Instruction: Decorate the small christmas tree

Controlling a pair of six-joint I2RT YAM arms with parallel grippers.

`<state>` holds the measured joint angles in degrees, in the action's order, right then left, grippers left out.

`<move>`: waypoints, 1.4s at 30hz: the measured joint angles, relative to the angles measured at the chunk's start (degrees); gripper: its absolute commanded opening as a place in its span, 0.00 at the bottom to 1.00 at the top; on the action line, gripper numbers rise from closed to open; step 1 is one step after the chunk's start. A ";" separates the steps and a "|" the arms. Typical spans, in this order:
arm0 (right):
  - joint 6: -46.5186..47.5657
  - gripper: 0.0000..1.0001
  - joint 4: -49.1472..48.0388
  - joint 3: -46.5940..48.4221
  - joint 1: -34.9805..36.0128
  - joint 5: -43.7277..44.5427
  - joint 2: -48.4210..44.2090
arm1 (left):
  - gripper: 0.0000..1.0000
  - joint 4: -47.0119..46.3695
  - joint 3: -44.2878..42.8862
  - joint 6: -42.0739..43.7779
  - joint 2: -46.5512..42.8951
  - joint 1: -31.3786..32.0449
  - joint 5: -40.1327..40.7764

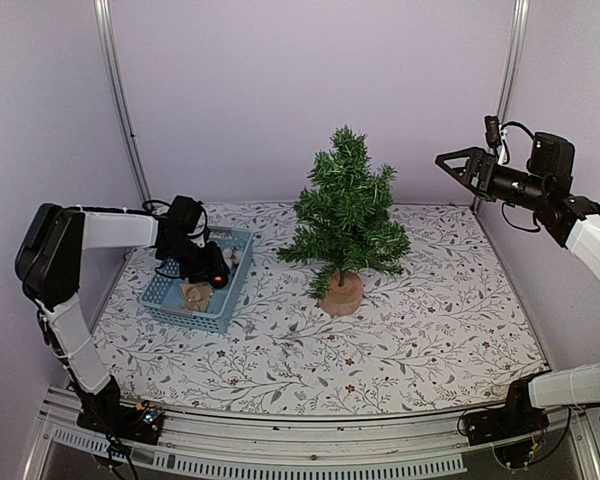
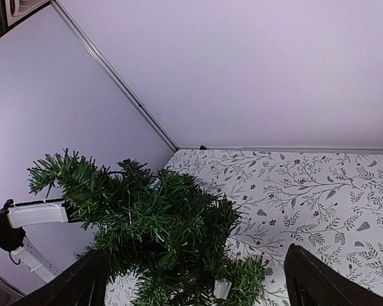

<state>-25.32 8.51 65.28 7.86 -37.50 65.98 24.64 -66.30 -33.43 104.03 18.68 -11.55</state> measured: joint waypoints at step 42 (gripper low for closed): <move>0.07 0.99 0.57 -0.09 -0.02 -0.35 0.02 | 0.63 22.40 -25.38 41.72 15.65 1.16 3.26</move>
<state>-25.26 9.08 65.19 7.84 -37.85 66.00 47.05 -91.68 8.29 119.68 19.84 -8.29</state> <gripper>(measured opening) 0.989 0.633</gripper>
